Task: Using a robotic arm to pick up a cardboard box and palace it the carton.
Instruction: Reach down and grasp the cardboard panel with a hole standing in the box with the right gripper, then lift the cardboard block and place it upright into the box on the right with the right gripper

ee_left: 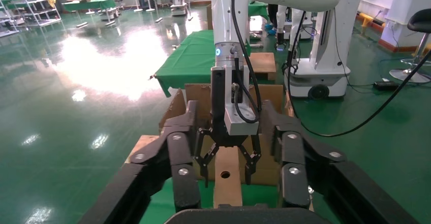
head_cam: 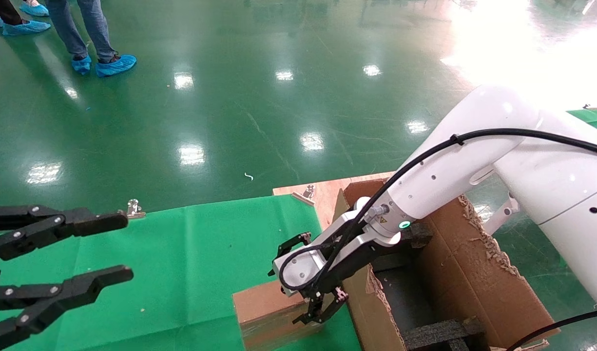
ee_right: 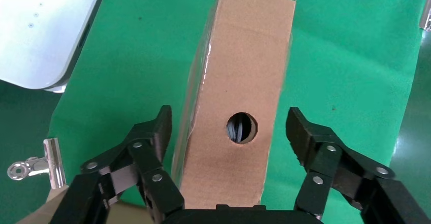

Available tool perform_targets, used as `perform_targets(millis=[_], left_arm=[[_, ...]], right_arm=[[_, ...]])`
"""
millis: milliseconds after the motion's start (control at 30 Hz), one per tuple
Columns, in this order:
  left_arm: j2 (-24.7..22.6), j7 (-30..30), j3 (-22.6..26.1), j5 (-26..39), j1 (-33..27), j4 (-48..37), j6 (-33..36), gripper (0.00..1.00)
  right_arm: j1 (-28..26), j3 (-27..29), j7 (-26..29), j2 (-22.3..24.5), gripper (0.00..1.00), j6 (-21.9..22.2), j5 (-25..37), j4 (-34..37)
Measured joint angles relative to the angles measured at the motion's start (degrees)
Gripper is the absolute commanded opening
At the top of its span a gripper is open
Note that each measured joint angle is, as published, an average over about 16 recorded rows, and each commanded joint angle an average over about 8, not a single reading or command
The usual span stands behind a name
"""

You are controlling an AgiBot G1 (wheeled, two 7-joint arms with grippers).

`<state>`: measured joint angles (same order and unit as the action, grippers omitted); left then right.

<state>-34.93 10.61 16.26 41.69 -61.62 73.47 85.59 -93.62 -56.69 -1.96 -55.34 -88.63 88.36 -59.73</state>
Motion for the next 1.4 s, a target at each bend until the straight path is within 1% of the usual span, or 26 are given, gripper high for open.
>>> perform_targets(millis=[700, 867, 1000, 1100, 1400], left_arm=[[0.0, 0.0, 0.0, 0.0, 0.0, 0.0, 0.0, 1.00], [0.0, 0.0, 0.0, 0.0, 0.0, 0.0, 0.0, 1.00], [0.0, 0.0, 0.0, 0.0, 0.0, 0.0, 0.0, 1.00], [0.0, 0.0, 0.0, 0.0, 0.0, 0.0, 0.0, 1.00], [0.0, 0.0, 0.1, 0.0, 0.0, -0.1, 0.0, 1.00]], right_arm=[[0.1, 0.2, 0.1, 0.1, 0.00, 0.0, -0.2, 0.0], [-0.9, 0.4, 0.3, 0.4, 0.00, -0.5, -1.0, 0.6], [-3.3, 0.5, 0.5, 0.9, 0.00, -1.1, -2.0, 1.5], [-6.0, 0.2, 0.5, 1.3, 0.00, -1.5, -3.1, 2.6], [-17.6, -3.0, -1.1, 3.0, 0.00, -2.5, -7.6, 7.3]])
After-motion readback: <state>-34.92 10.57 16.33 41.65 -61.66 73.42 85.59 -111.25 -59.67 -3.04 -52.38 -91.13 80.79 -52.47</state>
